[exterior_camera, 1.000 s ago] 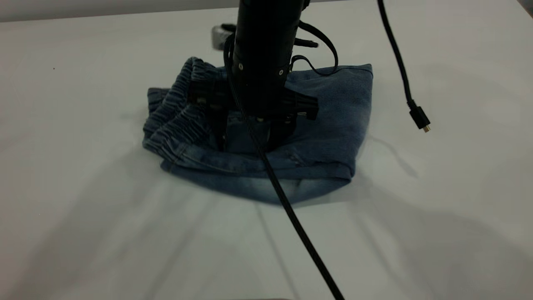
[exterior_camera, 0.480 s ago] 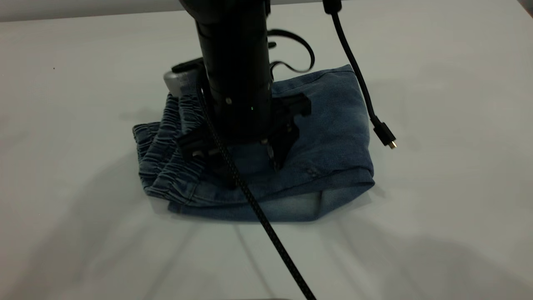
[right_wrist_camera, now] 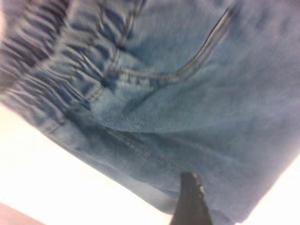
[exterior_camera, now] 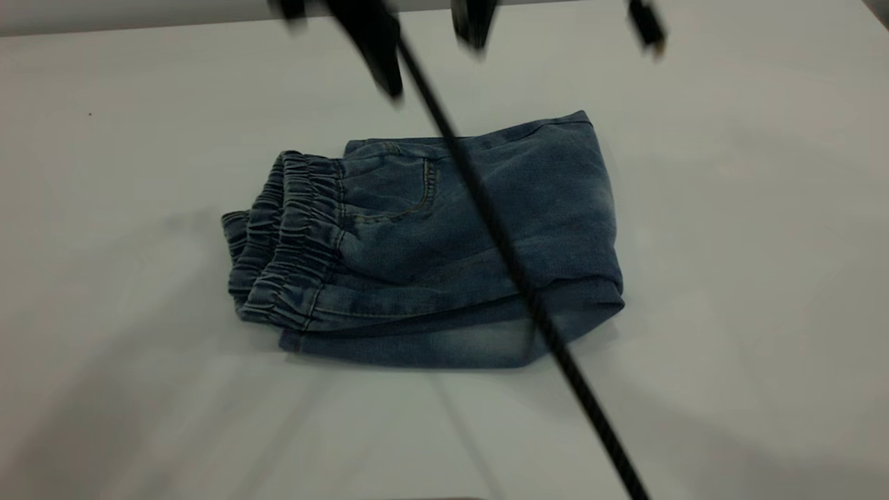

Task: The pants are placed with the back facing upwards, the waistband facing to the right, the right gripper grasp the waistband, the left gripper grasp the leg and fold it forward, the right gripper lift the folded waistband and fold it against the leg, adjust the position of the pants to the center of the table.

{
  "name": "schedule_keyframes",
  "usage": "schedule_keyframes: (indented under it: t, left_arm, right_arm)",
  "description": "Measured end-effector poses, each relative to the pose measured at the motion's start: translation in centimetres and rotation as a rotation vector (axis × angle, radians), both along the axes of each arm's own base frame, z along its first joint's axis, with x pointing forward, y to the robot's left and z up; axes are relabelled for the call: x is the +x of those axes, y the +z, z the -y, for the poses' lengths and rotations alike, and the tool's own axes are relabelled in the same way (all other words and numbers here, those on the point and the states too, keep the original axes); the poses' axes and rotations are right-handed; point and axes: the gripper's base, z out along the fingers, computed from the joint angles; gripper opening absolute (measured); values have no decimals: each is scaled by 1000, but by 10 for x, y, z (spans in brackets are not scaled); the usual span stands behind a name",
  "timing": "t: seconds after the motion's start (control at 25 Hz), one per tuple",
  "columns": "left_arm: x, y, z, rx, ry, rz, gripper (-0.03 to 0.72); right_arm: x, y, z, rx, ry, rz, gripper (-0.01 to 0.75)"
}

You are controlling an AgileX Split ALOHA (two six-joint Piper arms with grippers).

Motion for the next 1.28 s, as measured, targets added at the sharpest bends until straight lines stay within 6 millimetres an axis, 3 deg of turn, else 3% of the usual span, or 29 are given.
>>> schedule_keyframes:
  t: [0.24, 0.36, 0.48, 0.64, 0.76, 0.88, 1.04, 1.28]
  left_arm:
    - [-54, 32, -26, 24, -20, 0, 422]
    - [-73, 45, -36, -4, -18, 45, 422]
    - [-94, 45, -44, -36, -23, 46, 422]
    - [-124, 27, -53, -85, -32, -11, 422]
    - [-145, 4, -62, -79, -30, -57, 422]
    - [-165, -26, -72, -57, -26, -108, 422]
    - [-191, -71, -85, -28, -19, -178, 422]
    - [-219, -131, -98, -6, -2, -248, 422]
  right_arm:
    - [-30, 89, 20, 180, 72, 80, 435]
    - [-53, 138, 40, 276, 122, 152, 435]
    - [-85, 180, 73, 337, 153, 235, 435]
    - [-131, 203, 121, 370, 177, 286, 435]
    - [-166, 204, 158, 388, 183, 311, 435]
    - [-201, 189, 194, 394, 184, 318, 435]
    - [-239, 151, 236, 403, 177, 355, 435]
    - [-269, 81, 279, 368, 101, 386, 435]
